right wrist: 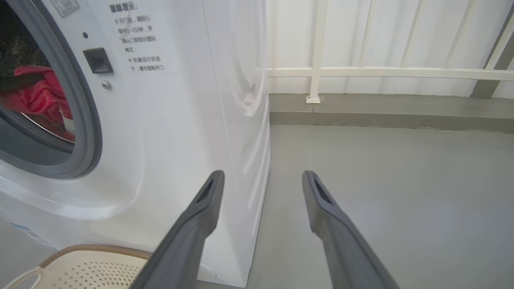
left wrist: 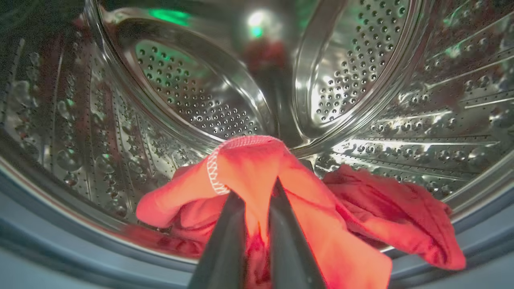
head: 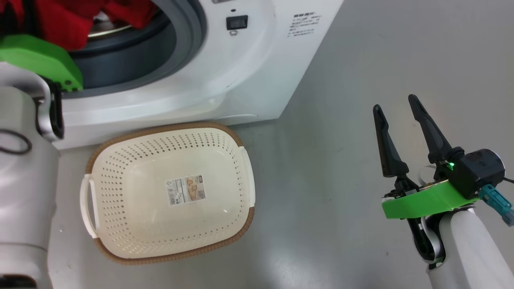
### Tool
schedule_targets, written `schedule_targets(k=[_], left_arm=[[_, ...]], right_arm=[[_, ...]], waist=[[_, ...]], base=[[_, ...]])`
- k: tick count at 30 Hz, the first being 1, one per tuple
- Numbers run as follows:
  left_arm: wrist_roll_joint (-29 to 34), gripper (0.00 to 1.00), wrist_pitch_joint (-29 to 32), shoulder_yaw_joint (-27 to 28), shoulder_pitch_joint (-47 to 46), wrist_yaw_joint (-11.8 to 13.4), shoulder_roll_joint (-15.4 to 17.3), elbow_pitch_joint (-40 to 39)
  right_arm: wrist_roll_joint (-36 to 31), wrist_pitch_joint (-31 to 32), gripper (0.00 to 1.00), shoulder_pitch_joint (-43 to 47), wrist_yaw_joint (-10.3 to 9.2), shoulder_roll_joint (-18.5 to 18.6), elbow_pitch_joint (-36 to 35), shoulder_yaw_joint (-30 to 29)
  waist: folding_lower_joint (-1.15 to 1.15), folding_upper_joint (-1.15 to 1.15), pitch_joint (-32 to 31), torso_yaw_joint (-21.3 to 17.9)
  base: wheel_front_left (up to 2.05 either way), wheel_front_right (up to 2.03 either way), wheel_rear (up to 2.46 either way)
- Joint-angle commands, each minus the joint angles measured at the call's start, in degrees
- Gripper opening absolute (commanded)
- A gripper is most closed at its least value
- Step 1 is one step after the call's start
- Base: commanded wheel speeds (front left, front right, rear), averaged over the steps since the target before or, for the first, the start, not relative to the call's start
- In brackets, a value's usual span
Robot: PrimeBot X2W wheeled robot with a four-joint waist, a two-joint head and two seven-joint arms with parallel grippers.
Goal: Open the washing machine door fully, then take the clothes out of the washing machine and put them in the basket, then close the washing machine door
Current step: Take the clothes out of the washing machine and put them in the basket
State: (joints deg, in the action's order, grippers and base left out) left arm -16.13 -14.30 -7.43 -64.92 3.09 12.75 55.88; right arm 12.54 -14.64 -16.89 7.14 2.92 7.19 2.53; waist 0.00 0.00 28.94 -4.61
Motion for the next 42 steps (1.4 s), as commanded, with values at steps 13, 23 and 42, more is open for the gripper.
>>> schedule_targets(k=[13, 23, 42], left_arm=[[-0.08, 0.0, -0.69, 3.68, 17.33, 0.78, 2.7, -19.24], [0.76, 0.0, -0.69, 3.89, 28.72, 1.47, 2.01, -29.62], [0.07, 0.0, 2.7, 2.64, 44.8, 4.09, 1.01, -49.58]], right_arm=[[0.95, -0.36, 1.0, 2.34, 0.35, -0.04, 0.01, 1.48], [1.69, -0.36, 1.0, 4.12, 0.35, -0.04, 0.31, 1.45], [2.52, -0.36, 1.0, 6.94, 0.35, -0.04, 1.22, 0.98]], waist=[[0.0, 0.0, -6.83, 0.78], [0.0, 0.0, -11.13, 1.02], [0.0, 0.0, -17.77, 1.9]], base=[[0.0, 0.0, 0.0], [0.0, 0.0, 0.0], [0.0, 0.0, 0.0]])
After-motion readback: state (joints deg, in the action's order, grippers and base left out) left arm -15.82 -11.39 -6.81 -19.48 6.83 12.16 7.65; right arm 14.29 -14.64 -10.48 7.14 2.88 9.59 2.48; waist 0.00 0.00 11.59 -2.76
